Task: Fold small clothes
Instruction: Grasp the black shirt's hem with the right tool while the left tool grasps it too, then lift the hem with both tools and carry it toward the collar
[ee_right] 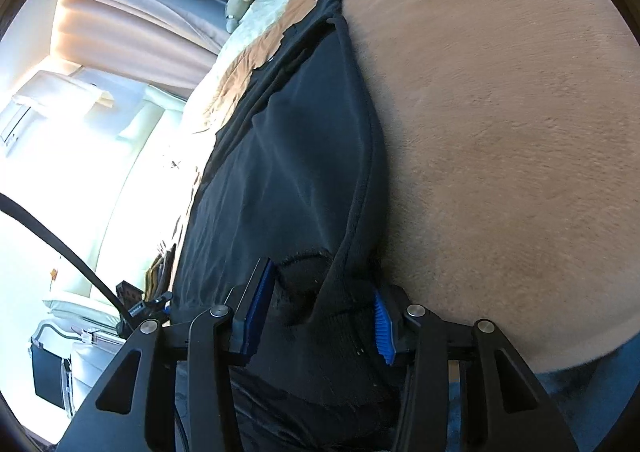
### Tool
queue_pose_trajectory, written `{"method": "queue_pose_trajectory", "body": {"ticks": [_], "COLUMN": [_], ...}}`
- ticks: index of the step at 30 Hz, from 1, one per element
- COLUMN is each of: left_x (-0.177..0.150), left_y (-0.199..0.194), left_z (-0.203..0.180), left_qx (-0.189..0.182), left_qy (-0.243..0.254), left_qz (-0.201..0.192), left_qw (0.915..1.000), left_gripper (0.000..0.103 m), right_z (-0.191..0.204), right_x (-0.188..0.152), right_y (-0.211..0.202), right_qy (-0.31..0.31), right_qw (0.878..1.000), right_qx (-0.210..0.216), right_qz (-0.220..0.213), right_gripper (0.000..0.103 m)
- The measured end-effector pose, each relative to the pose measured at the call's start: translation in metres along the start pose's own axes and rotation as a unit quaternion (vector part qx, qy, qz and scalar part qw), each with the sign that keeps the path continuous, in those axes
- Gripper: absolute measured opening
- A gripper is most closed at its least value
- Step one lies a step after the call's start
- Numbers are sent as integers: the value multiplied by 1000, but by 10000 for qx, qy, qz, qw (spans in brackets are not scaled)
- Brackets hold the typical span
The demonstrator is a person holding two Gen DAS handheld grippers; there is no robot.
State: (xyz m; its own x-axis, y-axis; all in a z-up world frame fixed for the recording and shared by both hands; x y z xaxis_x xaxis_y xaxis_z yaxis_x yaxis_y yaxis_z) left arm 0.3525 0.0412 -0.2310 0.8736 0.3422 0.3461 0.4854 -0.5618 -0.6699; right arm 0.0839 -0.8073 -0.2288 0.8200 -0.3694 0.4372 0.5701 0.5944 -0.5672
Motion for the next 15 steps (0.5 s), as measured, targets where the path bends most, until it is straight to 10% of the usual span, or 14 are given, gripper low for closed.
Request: {"method": "queue_pose_trajectory", "body": {"ticks": [7,15], "left_x": [-11,0], "left_y": [0,-39], "left_z": [1,-14], "left_qx": [-184,-166], "left_qy": [-92,-8], "left_qz": [207,-257], "left_qw": [9996,9995], "left_gripper": [15,8], "right_z": [4,20], "right_x": [-4,-4], "right_y": [7,-25], "right_qy": [3,35], "right_qw": [9998,9985], "right_qx": [165,179], "right_qz": [60,-514], "right_gripper": [17,10]}}
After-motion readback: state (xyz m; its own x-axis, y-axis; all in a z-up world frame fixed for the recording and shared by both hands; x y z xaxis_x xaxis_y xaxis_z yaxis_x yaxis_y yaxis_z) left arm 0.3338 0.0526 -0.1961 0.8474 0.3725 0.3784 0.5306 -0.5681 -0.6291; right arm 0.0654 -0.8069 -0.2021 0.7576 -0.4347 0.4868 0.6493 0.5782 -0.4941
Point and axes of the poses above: each gripper's, at about its wrist camera, not at the fingertips, and y roughly the way its jaws point, z to its left, x to its top, the point moved 5 cm from there along y, roughly the way its jaws point, and after that the axes turned 5 degrees about -x, right-handed, at the moved point
